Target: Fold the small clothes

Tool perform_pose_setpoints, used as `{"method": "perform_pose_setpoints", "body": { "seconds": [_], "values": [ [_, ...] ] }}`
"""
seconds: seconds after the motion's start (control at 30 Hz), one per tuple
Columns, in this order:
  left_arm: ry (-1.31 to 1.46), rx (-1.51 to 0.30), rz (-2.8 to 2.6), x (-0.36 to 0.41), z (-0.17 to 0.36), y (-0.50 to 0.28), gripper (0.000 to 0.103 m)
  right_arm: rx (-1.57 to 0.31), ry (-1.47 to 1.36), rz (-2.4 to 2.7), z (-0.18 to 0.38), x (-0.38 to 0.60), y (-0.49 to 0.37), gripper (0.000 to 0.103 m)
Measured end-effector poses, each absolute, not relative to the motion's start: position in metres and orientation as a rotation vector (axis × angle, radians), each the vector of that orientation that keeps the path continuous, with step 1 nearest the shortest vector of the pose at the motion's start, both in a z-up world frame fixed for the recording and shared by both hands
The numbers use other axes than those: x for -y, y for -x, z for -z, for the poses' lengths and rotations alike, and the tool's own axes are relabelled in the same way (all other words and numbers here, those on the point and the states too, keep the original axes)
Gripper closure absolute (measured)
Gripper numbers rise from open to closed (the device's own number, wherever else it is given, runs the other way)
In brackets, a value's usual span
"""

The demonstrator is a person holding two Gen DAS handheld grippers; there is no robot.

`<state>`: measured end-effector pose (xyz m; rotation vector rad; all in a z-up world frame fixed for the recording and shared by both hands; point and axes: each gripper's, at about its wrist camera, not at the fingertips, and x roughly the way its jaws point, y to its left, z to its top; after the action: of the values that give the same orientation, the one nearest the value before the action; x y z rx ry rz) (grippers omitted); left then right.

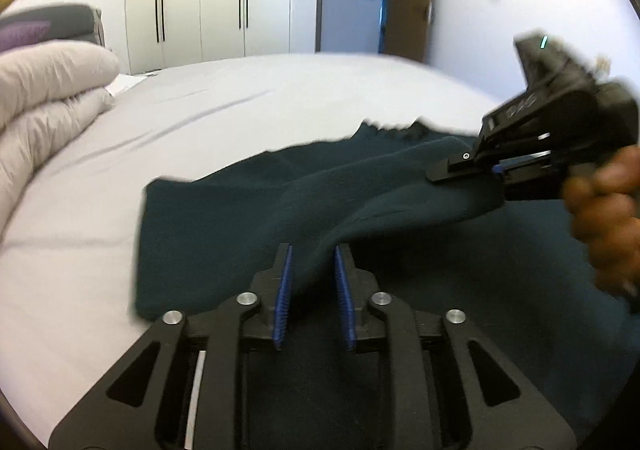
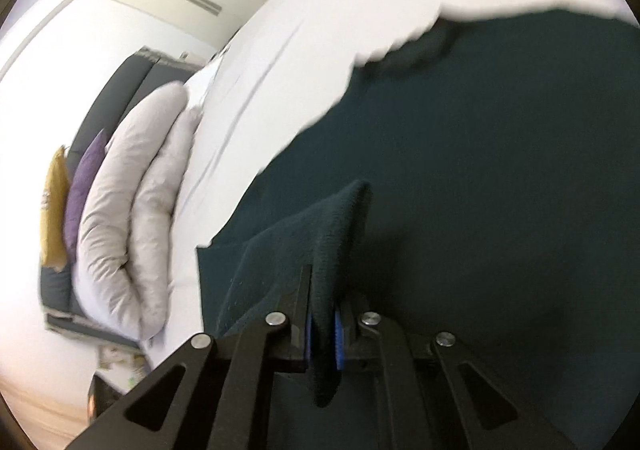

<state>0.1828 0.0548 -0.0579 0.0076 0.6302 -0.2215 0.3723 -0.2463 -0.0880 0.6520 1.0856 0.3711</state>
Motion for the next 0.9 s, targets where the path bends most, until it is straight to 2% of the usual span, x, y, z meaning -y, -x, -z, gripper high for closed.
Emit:
{"method": "perform_pose_setpoints", "body": {
  "seconds": [0.33, 0.7, 0.9],
  "values": [
    [0.359, -0.711, 0.073, -0.147, 0.064, -0.172, 0.081, -1.055, -0.575, -0.206, 0.084, 0.322, -0.386, 0.094],
    [0.252, -0.71, 0.099, -0.128, 0.031, -0.23, 0.081, -1.068, -0.537, -0.125, 0.105, 0.329, -0.392, 0.094],
    [0.154, -0.802, 0.093, -0.092, 0.047, -0.282, 0.081, -1.07, -0.532, -0.127, 0.108, 0.334, -0.393, 0.094]
  ]
}}
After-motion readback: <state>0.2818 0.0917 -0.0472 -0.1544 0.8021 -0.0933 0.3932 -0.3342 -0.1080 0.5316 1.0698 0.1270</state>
